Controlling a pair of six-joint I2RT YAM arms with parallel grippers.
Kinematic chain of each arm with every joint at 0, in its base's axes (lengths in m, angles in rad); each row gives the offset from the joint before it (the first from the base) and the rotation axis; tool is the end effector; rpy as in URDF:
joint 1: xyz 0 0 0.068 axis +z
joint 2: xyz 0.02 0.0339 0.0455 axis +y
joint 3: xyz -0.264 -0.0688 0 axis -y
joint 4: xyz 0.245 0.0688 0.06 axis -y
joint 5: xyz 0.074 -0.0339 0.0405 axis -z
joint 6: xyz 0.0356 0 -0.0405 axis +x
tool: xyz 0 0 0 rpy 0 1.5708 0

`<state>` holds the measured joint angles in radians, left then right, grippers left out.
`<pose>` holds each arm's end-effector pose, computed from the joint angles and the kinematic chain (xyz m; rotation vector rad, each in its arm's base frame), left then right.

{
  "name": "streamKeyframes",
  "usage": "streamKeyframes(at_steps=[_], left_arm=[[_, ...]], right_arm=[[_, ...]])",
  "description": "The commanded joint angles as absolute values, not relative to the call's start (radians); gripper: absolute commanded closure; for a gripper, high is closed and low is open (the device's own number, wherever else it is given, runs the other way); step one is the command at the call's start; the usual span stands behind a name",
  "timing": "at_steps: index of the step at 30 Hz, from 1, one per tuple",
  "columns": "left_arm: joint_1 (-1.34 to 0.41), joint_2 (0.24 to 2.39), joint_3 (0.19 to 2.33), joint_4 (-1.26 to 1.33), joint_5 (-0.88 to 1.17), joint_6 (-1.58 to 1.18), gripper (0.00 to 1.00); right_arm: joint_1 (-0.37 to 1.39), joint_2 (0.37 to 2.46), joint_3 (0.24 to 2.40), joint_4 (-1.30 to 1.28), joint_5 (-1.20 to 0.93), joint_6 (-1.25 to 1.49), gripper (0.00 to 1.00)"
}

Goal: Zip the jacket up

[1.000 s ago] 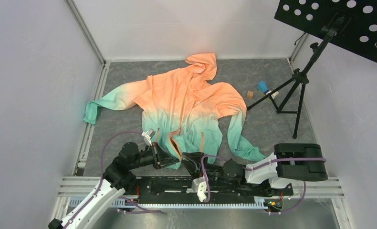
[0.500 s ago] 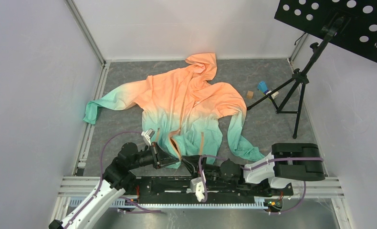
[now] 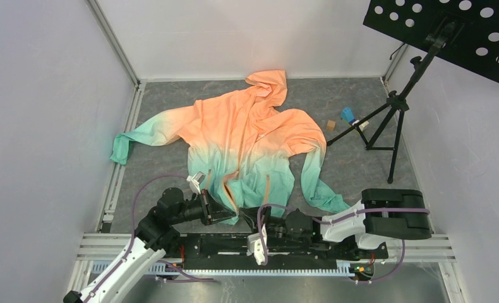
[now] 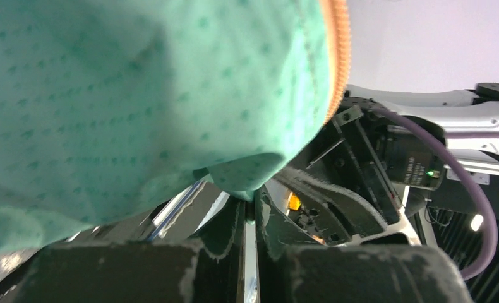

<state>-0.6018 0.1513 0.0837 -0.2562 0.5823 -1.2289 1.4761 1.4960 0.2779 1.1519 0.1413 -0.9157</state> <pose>0.0762 -0.0761 0.1636 -0.2303 2.2660 -1.6762 0.0287 0.2486 0.1603 -1.4881 0.7024 0.3133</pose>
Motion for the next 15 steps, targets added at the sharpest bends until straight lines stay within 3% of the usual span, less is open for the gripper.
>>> streamKeyframes(at_steps=[1,3,4,6,7,15], left_arm=[[-0.604,0.195,0.133,-0.381,0.621,-1.144,0.98],[-0.604,0.203,0.138,-0.378,0.62,-1.141,0.98],[-0.604,0.203,0.14,-0.375,0.619,-1.14,0.98],[-0.605,0.201,0.14,-0.37,0.617,-1.143,0.98],[-0.604,0.198,0.138,-0.37,0.617,-1.146,0.98],[-0.605,0.17,0.13,-0.37,0.623,-1.16,0.98]], right_arm=[[1.459,1.456,0.31,1.137,0.163,-0.886,1.0],[1.454,1.446,0.302,1.136,0.14,-0.878,1.0],[1.453,1.441,0.296,1.142,0.135,-0.869,0.95],[1.451,1.439,0.281,1.163,0.132,-0.852,0.68],[1.451,1.435,0.275,1.167,0.12,-0.851,0.64],[1.417,1.408,0.207,1.206,-0.025,-0.817,0.53]])
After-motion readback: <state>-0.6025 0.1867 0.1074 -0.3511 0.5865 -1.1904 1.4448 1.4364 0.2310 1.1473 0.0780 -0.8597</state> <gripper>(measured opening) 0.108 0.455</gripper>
